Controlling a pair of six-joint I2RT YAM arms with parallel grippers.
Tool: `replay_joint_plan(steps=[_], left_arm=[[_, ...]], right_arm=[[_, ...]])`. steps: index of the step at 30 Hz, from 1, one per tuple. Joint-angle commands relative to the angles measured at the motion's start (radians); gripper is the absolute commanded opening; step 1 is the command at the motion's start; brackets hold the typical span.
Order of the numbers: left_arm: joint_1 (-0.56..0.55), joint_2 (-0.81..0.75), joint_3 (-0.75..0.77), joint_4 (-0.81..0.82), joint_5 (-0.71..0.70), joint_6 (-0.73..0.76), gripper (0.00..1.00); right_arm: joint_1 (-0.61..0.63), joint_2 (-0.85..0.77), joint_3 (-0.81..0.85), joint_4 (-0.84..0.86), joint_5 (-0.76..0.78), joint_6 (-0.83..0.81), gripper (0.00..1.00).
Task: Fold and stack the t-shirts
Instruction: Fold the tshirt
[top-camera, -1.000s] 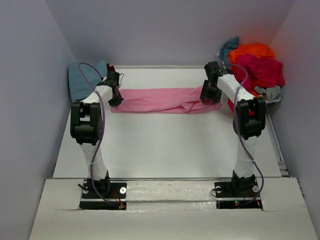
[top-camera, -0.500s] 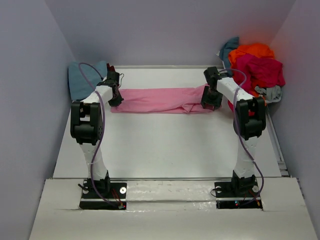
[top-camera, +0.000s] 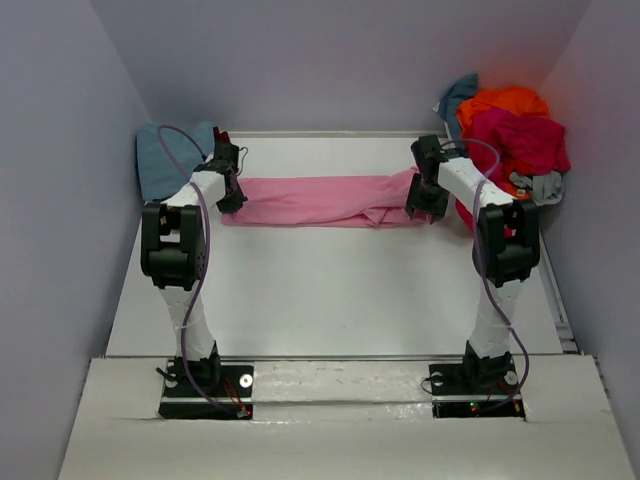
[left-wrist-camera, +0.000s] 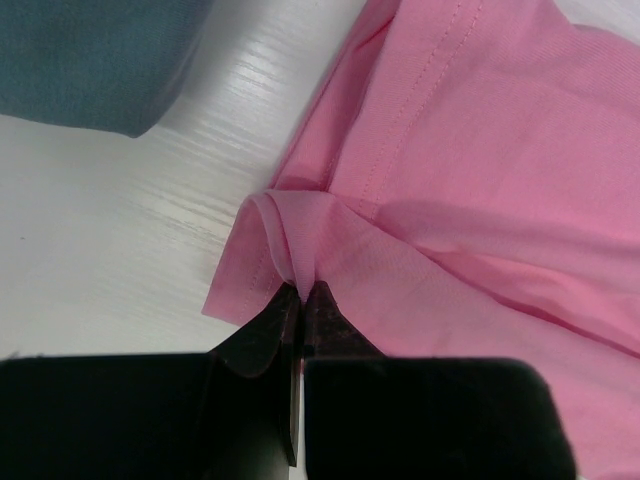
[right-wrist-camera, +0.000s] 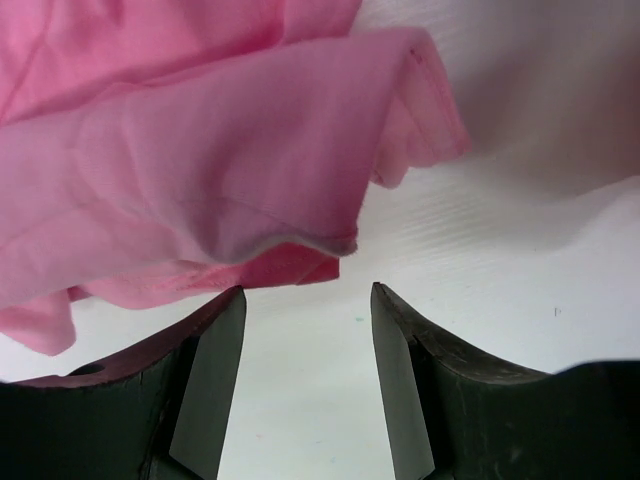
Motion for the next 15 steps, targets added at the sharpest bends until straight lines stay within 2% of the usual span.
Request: replay_joint_plan(steps=[1,9,15], left_arm=[[-0.003,-0.002,0.029,-0.01,-0.012,0.011,0.06],[-0.003,-0.003,0.025,-0.008,-0.011,0.015,0.06],[-0.003,-0.006,0.018,-0.005,-0.009,0.014,0.06]], right_arm=[[0.007,-0.052,-0.076,0.04,0.02,0.021,0.58],[0.007,-0.047,-0.147,0.134,-0.009,0.033,0.55],[0.007,-0.047,-0.106,0.139,-0.008,0.035,0.54]])
